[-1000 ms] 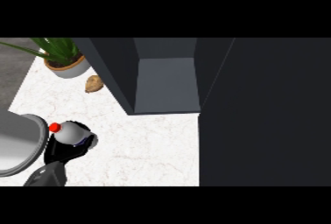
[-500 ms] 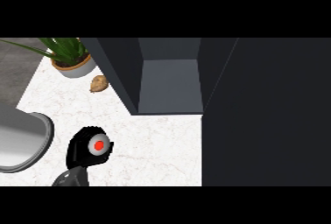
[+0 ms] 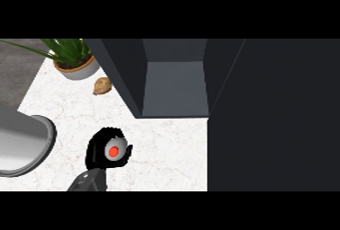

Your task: Pick up the bottled water, place it into the cabinet and close the cabinet

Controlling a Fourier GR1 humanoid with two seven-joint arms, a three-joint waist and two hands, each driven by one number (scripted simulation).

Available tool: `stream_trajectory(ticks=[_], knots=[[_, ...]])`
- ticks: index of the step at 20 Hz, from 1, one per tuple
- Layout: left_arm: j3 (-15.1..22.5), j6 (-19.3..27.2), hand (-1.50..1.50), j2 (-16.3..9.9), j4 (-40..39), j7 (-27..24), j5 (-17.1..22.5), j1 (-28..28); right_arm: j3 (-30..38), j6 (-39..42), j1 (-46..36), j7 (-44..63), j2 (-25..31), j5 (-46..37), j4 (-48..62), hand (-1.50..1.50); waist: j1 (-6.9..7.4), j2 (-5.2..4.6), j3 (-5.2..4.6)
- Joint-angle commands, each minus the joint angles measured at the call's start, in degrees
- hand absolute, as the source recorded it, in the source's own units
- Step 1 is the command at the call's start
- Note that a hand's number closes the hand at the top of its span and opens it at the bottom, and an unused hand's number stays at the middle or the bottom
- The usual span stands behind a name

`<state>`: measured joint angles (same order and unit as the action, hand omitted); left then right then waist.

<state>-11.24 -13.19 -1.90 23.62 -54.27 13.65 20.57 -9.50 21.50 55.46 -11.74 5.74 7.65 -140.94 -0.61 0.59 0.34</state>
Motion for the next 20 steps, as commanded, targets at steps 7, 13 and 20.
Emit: stream_trajectory(ticks=[7, 13, 20], knots=[[17.3, 10.3, 1.5, 1.9, 14.3, 11.8, 14.0, 1.9, 1.4, 0.0, -0.7, 3.1, 0.5, 4.8, -3.7, -1.5, 0.36, -0.06, -0.27], [29.5, 26.7, 1.5, 1.9, 26.2, 16.4, 14.7, 2.7, -1.6, -0.6, 0.1, 2.0, -1.5, 1.9, -3.5, -1.5, -0.11, -0.1, -0.31], [37.4, 43.8, 1.5, 1.9, 31.3, 26.7, 19.4, 12.8, 2.8, -0.6, -4.0, 1.2, -1.4, 3.9, -0.3, -1.5, -0.69, -0.5, -0.32]])
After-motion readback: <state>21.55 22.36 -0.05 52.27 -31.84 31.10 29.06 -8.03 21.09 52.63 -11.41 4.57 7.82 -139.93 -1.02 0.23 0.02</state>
